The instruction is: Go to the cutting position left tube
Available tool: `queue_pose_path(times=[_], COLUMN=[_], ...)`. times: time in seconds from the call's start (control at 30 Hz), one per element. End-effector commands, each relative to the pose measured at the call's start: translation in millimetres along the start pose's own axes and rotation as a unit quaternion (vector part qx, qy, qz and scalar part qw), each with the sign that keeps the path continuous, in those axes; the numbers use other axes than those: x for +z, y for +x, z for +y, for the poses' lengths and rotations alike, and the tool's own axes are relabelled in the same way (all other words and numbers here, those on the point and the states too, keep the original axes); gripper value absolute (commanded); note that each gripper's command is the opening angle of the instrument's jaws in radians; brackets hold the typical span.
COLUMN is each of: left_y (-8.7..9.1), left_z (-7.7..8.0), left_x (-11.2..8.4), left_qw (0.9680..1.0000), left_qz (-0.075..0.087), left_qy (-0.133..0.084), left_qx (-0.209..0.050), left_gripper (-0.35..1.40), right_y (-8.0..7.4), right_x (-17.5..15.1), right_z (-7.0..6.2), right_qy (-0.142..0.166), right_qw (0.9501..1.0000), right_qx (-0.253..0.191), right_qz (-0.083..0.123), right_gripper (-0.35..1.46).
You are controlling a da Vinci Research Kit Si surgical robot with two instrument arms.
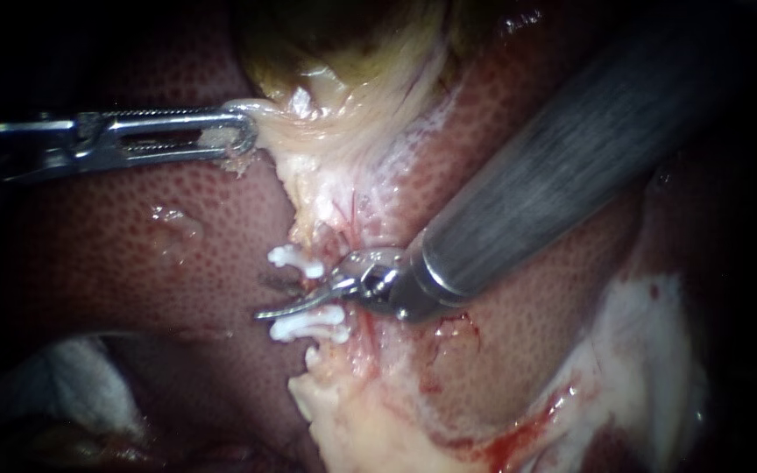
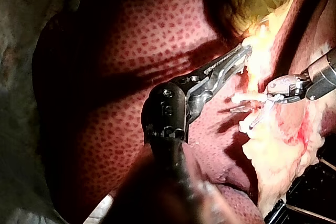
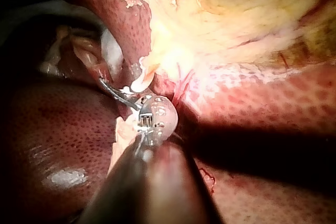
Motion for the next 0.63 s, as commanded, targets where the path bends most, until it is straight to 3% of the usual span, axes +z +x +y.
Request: queue_pose_path(times=[0.03,0.63], left_y=[0.0,0.0], left_z=[0.0,0.1], left_x=[0.0,0.1], left_qw=[1.0000,1.0000], left_qz=[0.000,0.000], left_qy=[0.000,-0.001], left_qx=[0.000,0.000], left_gripper=[-0.35,-0.35], right_y=[0.0,-0.1], right_x=[0.0,-0.1], right_z=[0.0,-0.1], right_qy=[0.001,0.002], right_qw=[1.0000,1.0000], right_qx=[0.000,-0.001], right_qz=[-0.001,0.000], right_gripper=[1.10,1.03])
